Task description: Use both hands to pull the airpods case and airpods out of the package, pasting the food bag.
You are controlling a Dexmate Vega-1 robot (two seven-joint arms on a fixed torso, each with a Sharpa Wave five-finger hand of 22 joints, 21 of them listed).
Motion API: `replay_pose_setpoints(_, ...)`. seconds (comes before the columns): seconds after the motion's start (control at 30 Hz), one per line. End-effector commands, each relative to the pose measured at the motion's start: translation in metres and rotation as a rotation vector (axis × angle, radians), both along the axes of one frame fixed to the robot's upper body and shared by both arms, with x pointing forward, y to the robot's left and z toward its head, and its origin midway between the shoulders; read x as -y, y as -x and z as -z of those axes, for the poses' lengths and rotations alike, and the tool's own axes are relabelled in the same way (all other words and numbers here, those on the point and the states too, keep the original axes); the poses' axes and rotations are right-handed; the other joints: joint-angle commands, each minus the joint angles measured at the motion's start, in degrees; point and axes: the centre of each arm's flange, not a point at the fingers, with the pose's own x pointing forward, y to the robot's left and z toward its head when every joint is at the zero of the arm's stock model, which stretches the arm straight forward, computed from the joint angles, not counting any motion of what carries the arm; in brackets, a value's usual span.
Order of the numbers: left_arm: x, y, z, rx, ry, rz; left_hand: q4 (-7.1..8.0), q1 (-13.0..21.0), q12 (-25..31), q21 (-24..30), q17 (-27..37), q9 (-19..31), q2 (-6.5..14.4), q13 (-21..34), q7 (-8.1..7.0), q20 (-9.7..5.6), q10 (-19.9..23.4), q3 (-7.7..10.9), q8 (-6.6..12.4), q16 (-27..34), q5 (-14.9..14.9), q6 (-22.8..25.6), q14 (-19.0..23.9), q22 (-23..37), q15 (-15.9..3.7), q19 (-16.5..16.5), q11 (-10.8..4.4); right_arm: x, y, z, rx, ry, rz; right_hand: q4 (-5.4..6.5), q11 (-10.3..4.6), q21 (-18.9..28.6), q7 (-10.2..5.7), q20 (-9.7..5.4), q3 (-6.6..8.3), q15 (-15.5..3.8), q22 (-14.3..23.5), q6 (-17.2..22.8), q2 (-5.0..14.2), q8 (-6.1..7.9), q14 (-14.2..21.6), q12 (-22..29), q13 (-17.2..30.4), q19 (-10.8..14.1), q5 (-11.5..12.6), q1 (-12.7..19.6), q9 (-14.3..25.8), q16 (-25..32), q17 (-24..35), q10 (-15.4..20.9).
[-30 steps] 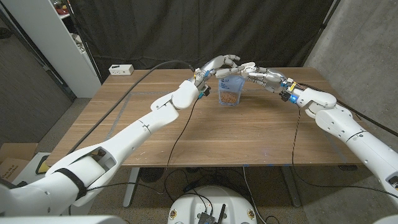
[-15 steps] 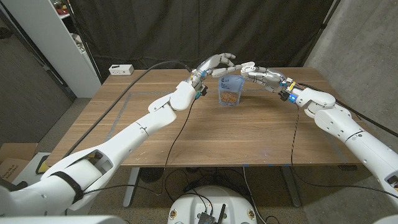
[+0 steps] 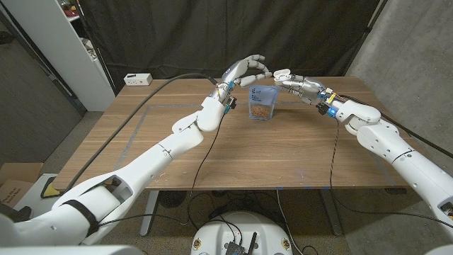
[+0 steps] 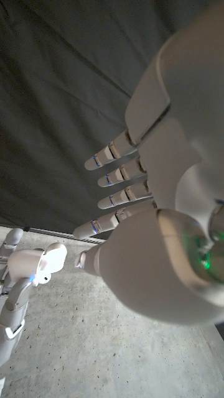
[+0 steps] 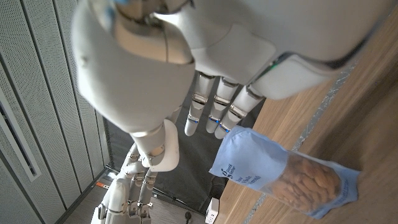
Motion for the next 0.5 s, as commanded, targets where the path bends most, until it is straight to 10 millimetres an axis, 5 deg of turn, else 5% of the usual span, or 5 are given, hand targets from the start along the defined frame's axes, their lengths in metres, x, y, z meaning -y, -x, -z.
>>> replay_pose_setpoints(0.03, 0.01, -0.008, 0.007, -0.011, 0.005, 0.033, -0.53, 1.25, -0.36, -0.22, 0.16, -0.33, -0.19, 0.35, -0.67, 0.41, -0.93, 0.07, -0.8, -0.35, 0.37, -0.52, -0.9, 0.14, -3.02, -0.5, 0.2, -0.001, 0.008, 0.0, 0.012, -0.028, 0.077, -0.39, 0.19, 0.61, 2.69, 0.48, -0.16, -4.99, 0.11, 4.37, -0.72, 4.28, 1.19, 0.5, -0.12, 1.01, 0.01, 0.14, 12.07, 0.69, 0.02, 1.25)
replay_pose_setpoints(0.5, 0.02, -0.011, 0.008, -0.02, -0.02, 0.094, -1.65, 3.16, -0.71, -0.65, 0.34, -1.47, -0.42, 0.64, -1.31, 1.02, -2.22, 0.02, -1.67, -0.57, 1.23, -0.98, -2.44, 0.1, -2.72, -1.53, 0.5, -0.005, 0.014, 0.0, 0.018, -0.034, 0.12, -0.65, 0.24, 0.81, 2.7, 2.08, -1.0, -4.61, 0.07, 7.99, -2.07, 5.03, 3.93, 1.51, -0.37, 2.54, -0.11, -0.14, 11.19, 1.74, -0.24, 4.25)
